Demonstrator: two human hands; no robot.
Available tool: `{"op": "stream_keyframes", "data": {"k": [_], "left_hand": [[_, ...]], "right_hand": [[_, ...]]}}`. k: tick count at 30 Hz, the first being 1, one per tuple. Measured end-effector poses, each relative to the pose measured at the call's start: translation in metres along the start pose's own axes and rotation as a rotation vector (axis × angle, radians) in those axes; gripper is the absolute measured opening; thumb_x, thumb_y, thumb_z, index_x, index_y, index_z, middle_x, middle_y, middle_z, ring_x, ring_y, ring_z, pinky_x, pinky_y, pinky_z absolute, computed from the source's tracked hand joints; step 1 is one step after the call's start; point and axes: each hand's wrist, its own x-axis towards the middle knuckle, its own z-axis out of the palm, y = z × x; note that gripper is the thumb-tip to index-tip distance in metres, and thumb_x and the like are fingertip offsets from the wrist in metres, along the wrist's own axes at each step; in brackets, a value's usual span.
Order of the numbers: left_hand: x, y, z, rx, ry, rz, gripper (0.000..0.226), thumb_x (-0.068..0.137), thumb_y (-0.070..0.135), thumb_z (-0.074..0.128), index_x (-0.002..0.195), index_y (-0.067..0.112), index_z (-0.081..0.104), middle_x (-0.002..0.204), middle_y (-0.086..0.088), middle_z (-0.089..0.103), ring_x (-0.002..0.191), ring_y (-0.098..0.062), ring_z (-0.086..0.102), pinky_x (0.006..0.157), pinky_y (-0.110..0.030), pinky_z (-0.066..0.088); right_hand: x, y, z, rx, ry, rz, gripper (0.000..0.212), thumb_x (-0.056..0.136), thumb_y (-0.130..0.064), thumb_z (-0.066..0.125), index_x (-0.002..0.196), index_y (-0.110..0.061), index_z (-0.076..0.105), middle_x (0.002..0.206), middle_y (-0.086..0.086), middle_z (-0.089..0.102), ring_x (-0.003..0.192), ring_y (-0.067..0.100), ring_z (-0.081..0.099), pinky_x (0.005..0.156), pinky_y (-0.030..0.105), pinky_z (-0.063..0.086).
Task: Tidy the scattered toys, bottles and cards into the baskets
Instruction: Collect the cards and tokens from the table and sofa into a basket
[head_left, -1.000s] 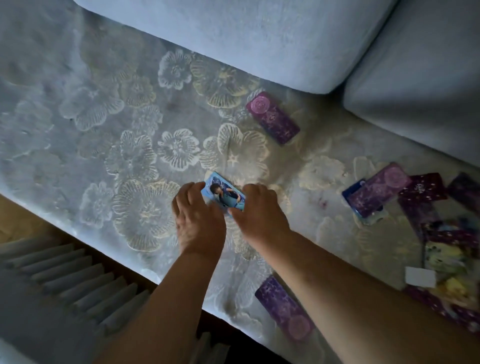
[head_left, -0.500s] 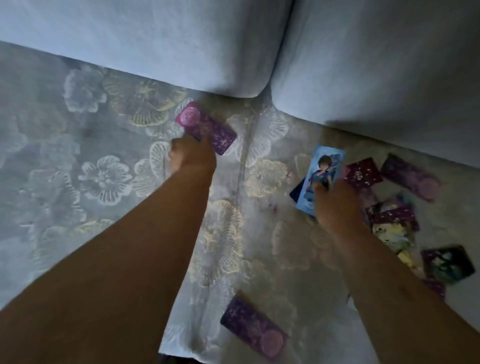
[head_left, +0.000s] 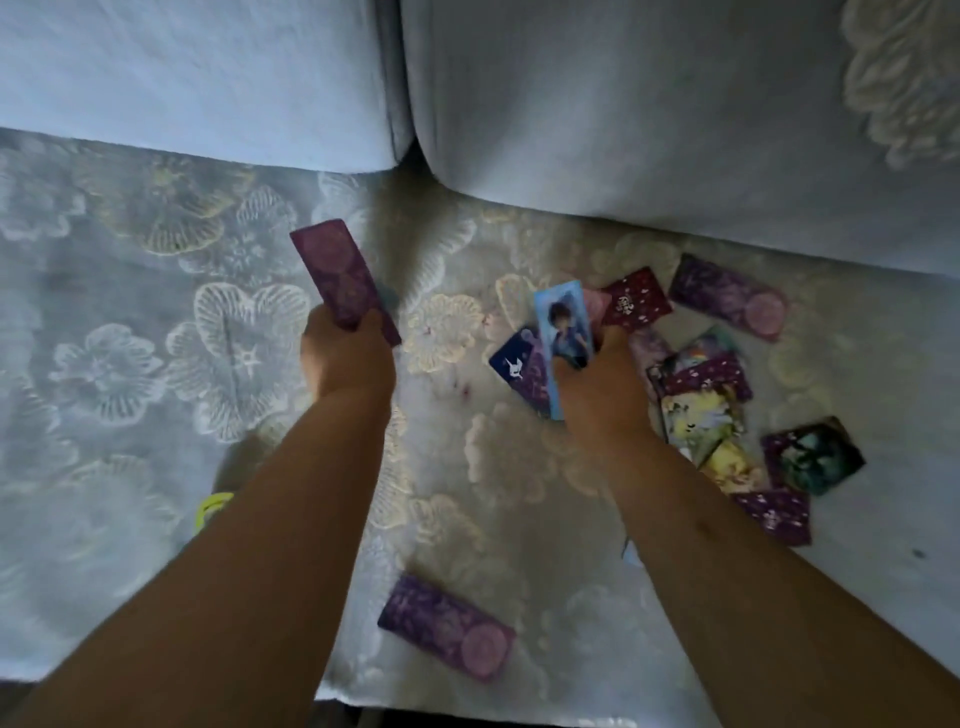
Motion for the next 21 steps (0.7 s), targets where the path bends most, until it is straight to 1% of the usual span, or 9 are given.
{"op": "stream_keyframes", "data": {"k": [2,4,7,9,12,15,17,19,21], "left_hand": [[-0.025,-0.016,-0.010,-0.046,-0.061,-0.009,0.013,0.088,0.021,0.063,0.098,0.014,0.062,0.087,-0.005,0.064,0.074,-0.021,0.059,0.060,-0.027,0.043],[-0.042,-0.027,-0.017,-0.146,-0.136,-0.036,0.011,0.085,0.021,0.066,0.093,0.016,0.062,0.083,-0.006,0.066,0.071,-0.021,0.060,0.063,-0.034,0.048],[-0.068,-0.036,-0.030,-0.149,-0.292,-0.048,0.012,0.089,0.019,0.065,0.099,0.014,0.067,0.081,-0.004,0.069,0.066,-0.015,0.061,0.061,-0.028,0.050],[-0.086,-0.041,-0.039,-0.052,-0.435,-0.010,0.015,0.092,0.024,0.063,0.102,0.013,0.067,0.086,-0.001,0.071,0.074,-0.015,0.065,0.068,-0.030,0.052],[-0.111,-0.053,-0.055,0.357,-0.593,0.160,0.009,0.092,0.027,0.062,0.095,0.019,0.060,0.083,0.005,0.062,0.078,-0.016,0.059,0.065,-0.029,0.041],[-0.124,-0.061,-0.064,0.603,-0.791,0.275,0.003,0.094,0.021,0.057,0.097,0.022,0.057,0.088,0.003,0.061,0.085,-0.020,0.057,0.066,-0.028,0.035],[-0.129,-0.070,-0.062,0.904,-0.989,0.449,0.019,0.093,0.014,0.054,0.108,0.024,0.058,0.102,-0.003,0.063,0.097,-0.023,0.059,0.071,-0.029,0.040],[-0.136,-0.083,-0.061,1.143,-1.058,0.707,0.040,0.084,0.005,0.056,0.119,0.023,0.059,0.108,-0.008,0.061,0.104,-0.028,0.059,0.075,-0.032,0.048],[-0.142,-0.098,-0.057,1.182,-1.019,0.958,0.041,0.059,0.003,0.061,0.096,0.018,0.069,0.084,-0.008,0.063,0.078,-0.031,0.065,0.051,-0.030,0.050]], "right_hand": [[-0.002,0.013,-0.025,0.119,0.032,0.013,0.031,0.088,-0.012,0.064,0.109,-0.012,0.042,0.097,0.000,0.053,0.085,0.020,0.056,0.066,0.022,0.039],[-0.002,0.022,-0.047,0.141,0.041,0.014,0.043,0.088,-0.010,0.065,0.125,-0.010,0.044,0.104,0.001,0.055,0.088,0.017,0.057,0.066,0.020,0.039],[-0.007,0.033,-0.070,-0.065,-0.058,-0.012,0.040,0.090,-0.014,0.064,0.126,-0.003,0.050,0.113,0.012,0.060,0.090,0.022,0.055,0.059,0.014,0.031],[-0.008,0.034,-0.075,-0.127,-0.120,-0.024,0.038,0.091,-0.017,0.063,0.124,-0.002,0.053,0.115,0.015,0.060,0.097,0.025,0.057,0.059,0.015,0.028],[-0.012,0.029,-0.065,-0.102,-0.237,-0.052,0.039,0.091,-0.021,0.063,0.125,-0.005,0.054,0.121,0.013,0.060,0.109,0.029,0.059,0.074,0.025,0.042],[-0.012,0.018,-0.051,-0.108,-0.299,-0.089,0.033,0.092,-0.020,0.060,0.122,-0.005,0.055,0.121,0.012,0.060,0.109,0.029,0.058,0.077,0.028,0.042],[-0.018,0.017,-0.047,-0.067,-0.299,-0.087,0.033,0.092,-0.021,0.060,0.121,-0.007,0.057,0.117,0.010,0.062,0.106,0.026,0.059,0.075,0.027,0.041],[-0.029,0.026,-0.049,-0.051,-0.295,-0.065,0.031,0.091,-0.023,0.060,0.119,-0.008,0.056,0.109,0.006,0.060,0.099,0.023,0.059,0.072,0.027,0.042],[-0.046,0.046,-0.057,-0.085,-0.302,-0.028,0.026,0.093,-0.024,0.058,0.113,-0.008,0.053,0.100,0.004,0.055,0.091,0.022,0.056,0.068,0.027,0.039]]}}
